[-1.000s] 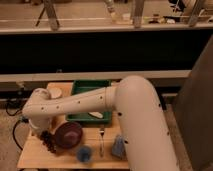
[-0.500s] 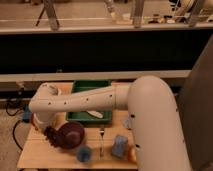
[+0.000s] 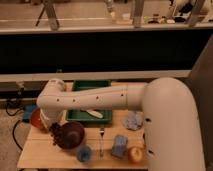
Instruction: Place grapes in purple bowl
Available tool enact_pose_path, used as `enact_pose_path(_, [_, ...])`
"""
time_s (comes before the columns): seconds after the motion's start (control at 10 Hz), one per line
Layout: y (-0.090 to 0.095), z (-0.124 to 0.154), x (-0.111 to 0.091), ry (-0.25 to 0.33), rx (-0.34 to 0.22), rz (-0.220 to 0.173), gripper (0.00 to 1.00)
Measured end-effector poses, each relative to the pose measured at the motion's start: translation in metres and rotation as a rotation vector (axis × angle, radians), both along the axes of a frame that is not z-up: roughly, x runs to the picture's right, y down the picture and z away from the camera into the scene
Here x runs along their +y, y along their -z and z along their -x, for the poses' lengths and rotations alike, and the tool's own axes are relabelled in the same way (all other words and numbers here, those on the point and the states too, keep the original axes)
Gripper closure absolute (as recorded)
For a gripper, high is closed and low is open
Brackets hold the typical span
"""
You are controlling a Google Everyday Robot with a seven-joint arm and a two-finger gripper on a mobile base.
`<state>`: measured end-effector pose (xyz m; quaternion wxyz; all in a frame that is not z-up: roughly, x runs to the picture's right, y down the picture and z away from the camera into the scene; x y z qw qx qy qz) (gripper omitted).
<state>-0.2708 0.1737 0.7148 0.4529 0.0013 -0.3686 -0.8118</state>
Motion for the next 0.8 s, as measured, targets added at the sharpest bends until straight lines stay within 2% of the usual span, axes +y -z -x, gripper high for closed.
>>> enact_pose_path(0.2, [0.002, -0.016, 0.0, -0.019, 0.012, -0.006, 0.96])
enact_pose_path(0.8, [0.0, -0.032, 0.0, -0.055, 0.029, 0.001, 0.96])
